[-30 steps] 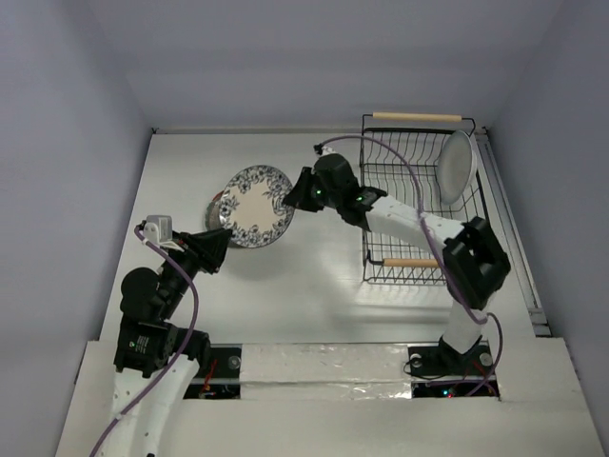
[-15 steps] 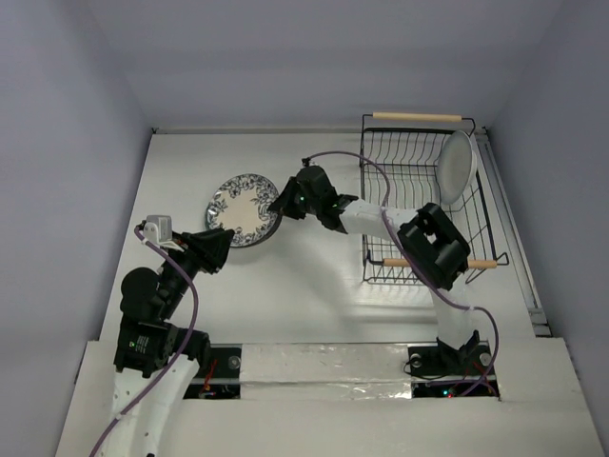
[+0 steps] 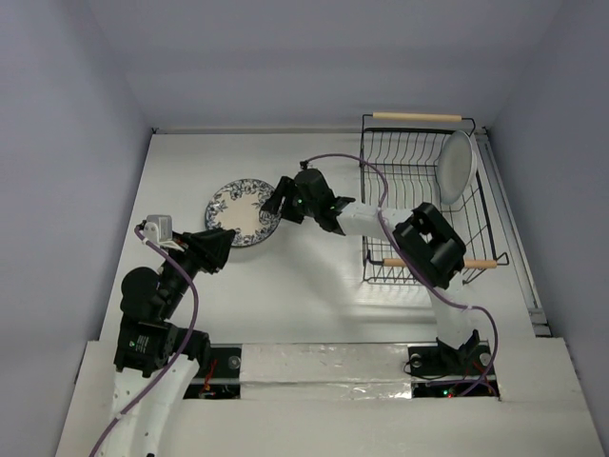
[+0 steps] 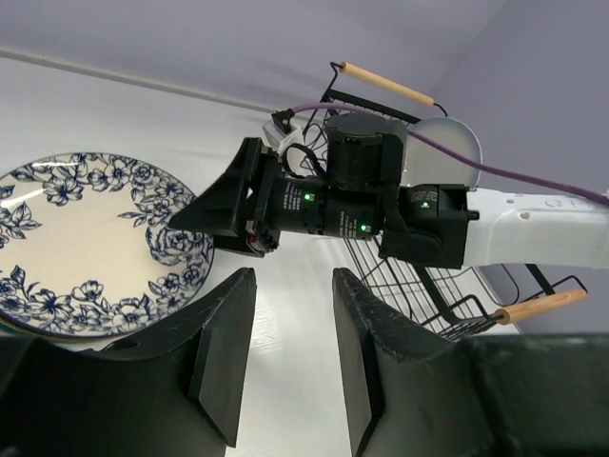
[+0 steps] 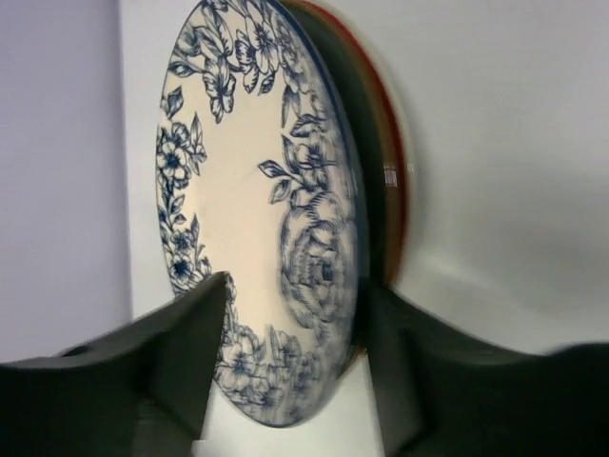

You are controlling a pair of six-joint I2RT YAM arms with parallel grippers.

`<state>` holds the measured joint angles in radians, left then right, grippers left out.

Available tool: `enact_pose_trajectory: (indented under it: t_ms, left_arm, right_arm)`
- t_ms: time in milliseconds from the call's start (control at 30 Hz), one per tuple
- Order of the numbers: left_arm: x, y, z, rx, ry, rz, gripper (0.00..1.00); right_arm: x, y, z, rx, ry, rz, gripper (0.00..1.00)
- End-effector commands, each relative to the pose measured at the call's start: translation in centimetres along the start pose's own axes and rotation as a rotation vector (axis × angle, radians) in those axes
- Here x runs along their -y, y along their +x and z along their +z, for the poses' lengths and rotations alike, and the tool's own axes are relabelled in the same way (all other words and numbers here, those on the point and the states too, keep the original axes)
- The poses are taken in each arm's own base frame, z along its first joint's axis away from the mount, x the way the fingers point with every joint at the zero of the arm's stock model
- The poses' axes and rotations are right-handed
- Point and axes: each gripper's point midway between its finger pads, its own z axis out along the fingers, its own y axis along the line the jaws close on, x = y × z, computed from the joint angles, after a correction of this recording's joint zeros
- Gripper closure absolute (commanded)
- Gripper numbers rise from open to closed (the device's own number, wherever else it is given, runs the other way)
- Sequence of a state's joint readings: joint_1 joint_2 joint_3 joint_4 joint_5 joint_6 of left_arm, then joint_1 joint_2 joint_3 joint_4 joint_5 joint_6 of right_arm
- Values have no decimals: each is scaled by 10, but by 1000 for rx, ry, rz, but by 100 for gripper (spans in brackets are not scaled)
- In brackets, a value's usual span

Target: Unload the plates from the dish rack

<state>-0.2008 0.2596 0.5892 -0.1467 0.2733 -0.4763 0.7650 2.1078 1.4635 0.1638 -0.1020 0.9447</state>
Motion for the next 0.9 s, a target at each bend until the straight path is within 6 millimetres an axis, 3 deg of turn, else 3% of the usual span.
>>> enact_pose_trajectory:
  t_ms: [0, 100, 267, 367, 433, 467, 500, 533, 567, 600, 633, 700, 733, 800, 833, 867]
  left_arm:
    - [6, -10, 3, 35, 31, 14, 65]
    - [7, -9, 3, 34, 35, 14, 65]
    - [8, -8, 4, 29, 44, 14, 64]
    - [8, -8, 3, 30, 45, 15, 64]
    - [9, -9, 2, 36, 46, 16, 64]
    - [9, -9, 2, 36, 46, 16, 64]
    - [9, -10, 2, 39, 47, 17, 64]
    - [9, -10, 2, 38, 48, 17, 63]
    - [9, -10, 1, 40, 49, 17, 63]
    - [9, -10, 1, 42, 48, 18, 63]
    - [10, -10, 1, 42, 50, 17, 63]
    - [10, -10, 1, 44, 51, 18, 63]
    - [11, -12, -1, 50, 55, 20, 63]
    - [12, -13, -1, 54, 57, 21, 63]
    - [13, -13, -3, 58, 59, 23, 63]
    - [15, -13, -3, 57, 70, 23, 63]
  right_arm:
    - [-47, -22, -18, 94, -61, -108, 33]
    - [-36, -29, -26, 132, 31, -178, 21]
    - [-39, -45, -55, 177, 143, -300, 16]
    - [-39, -62, -79, 230, 200, -346, 22]
    - [-27, -72, -97, 278, 278, -370, 49]
    - [-35, -86, -119, 329, 283, -389, 66]
    - [-27, -101, -136, 407, 353, -394, 94]
    - [-14, -102, -150, 420, 411, -409, 100]
    - [-4, -120, -169, 466, 460, -407, 100]
    - [-7, -142, -202, 558, 487, -388, 100]
    - [8, -147, -217, 578, 537, -395, 100]
    - [36, -177, -255, 656, 652, -390, 100]
    - [48, -190, -283, 702, 719, -372, 100]
    - [89, -214, -320, 743, 834, -323, 100]
    - [92, -222, -340, 790, 835, -299, 100]
    - [108, -221, -348, 790, 862, -286, 100]
